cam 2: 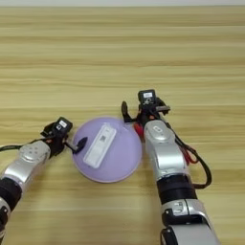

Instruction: Move the objects on the table

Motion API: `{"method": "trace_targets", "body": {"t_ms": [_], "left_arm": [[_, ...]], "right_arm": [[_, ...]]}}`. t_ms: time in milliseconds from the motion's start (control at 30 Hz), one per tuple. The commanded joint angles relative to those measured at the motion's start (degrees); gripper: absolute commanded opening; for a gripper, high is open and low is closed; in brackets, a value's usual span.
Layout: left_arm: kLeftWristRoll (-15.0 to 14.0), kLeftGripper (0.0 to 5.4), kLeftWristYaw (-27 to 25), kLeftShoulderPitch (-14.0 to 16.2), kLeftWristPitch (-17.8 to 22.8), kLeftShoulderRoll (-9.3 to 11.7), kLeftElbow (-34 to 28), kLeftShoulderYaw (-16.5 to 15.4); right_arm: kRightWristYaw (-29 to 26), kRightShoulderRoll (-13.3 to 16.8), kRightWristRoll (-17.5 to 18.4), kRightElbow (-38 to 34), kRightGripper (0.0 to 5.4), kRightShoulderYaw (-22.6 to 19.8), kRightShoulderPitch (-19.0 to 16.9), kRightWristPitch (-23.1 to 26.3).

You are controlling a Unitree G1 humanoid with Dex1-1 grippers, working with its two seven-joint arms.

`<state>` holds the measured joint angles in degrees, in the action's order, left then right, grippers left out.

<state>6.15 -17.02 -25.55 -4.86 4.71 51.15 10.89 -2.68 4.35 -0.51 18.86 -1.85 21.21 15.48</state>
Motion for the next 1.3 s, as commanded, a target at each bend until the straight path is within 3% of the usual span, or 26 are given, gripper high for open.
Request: {"method": "trace_targets", "body": {"t_ms": [33,333,667,833,1000,1300], "left_arm": [[0.9,5.37,1.2,-0.7,0.4,2.1,2.8,-1.1],[-1.3,5.37,2.5,-5.0,0.8,6.1,8.5,-6.5],[-2.5,5.37,3.0,-7.3,-0.1,8.3,11.1,-10.1],[-2.6,5.37,2.2,-7.0,-0.7,7.6,10.4,-10.6],[-6.1,5.37,-4.0,-5.7,-2.8,4.8,6.2,-11.6],[-6.5,5.37,-5.5,-4.7,-2.6,4.4,4.3,-11.4]], "right_arm": [[0.6,-0.1,-0.2,-0.4,5.4,0.1,0.5,0.1],[0.6,-0.2,-0.2,-0.4,5.4,0.1,0.5,0.1],[0.6,0.0,-0.5,-0.2,5.4,0.2,0.5,0.1],[0.4,0.2,-0.5,-0.1,5.4,0.1,0.4,0.0],[0.4,0.6,-1.0,0.4,5.4,0.4,0.4,-0.5],[0.5,0.8,-1.5,1.0,5.4,0.3,0.5,-1.1]]}}
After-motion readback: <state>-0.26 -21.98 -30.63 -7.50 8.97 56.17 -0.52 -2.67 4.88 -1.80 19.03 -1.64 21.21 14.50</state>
